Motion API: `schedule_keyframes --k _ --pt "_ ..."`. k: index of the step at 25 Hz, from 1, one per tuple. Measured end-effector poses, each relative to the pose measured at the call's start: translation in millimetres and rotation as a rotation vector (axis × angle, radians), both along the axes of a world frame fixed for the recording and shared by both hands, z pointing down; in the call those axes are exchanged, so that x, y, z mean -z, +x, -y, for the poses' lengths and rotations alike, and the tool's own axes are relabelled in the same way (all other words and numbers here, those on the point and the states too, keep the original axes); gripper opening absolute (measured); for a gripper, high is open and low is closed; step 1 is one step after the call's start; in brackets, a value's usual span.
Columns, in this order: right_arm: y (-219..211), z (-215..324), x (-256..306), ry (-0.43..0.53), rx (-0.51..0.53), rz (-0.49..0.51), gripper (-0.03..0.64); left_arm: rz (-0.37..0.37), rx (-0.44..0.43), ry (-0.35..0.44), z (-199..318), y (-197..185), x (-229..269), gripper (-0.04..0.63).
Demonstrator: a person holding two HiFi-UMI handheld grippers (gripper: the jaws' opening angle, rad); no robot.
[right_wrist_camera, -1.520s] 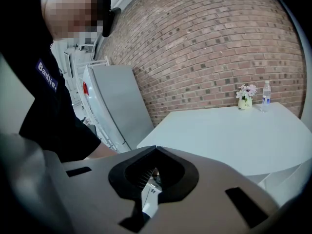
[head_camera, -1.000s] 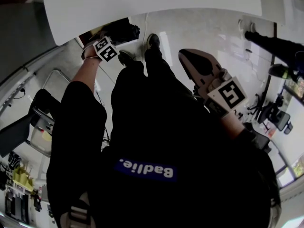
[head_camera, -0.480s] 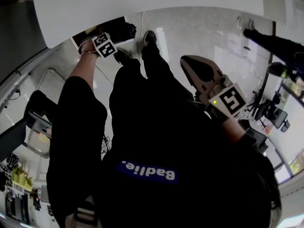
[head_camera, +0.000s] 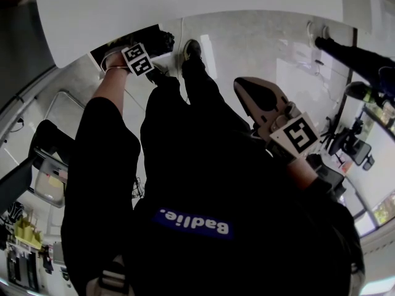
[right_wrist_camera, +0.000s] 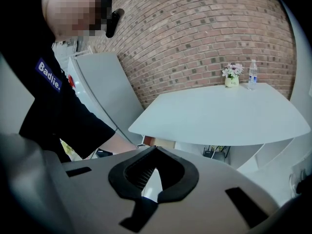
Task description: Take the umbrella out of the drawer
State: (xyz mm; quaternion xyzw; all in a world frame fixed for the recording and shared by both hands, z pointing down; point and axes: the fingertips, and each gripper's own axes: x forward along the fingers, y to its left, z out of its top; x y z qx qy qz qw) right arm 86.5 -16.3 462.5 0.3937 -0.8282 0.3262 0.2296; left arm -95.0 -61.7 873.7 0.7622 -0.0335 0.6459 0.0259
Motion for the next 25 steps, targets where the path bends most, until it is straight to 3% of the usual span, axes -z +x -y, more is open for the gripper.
schedule_keyframes --k 5,8,10,14,18,25 --pt "1.2 0.3 -2.7 -0.005 -0.018 -0.008 0.026 0.025 -0.06 0.005 6.3 2.5 -5.3 0.321" --pt "3.8 -1.0 -4.3 -0.011 -0.026 -0.014 0.026 0.045 -0.084 -0.009 12.5 5.1 -8.9 0.388" --pt "5.7 -2.8 -6.4 -0.019 -0.035 -0.018 0.026 0.067 -0.126 -0.06 10.2 6.2 -11.8 0.388" --pt "8.3 -5.7 -7.5 -0.022 -0.051 -0.027 0.026 0.121 -0.226 -0.166 -4.7 5.3 -14.9 0.29" --pt "8.7 -6.0 -4.4 -0.011 -0.055 -0.033 0.026 0.099 -0.237 -0.13 -6.6 8.0 -11.5 0.262" --pt "10.5 -4.3 5.4 0.003 -0.076 -0.029 0.026 -0.032 -0.158 -0.018 -6.6 7.8 14.5 0.252"
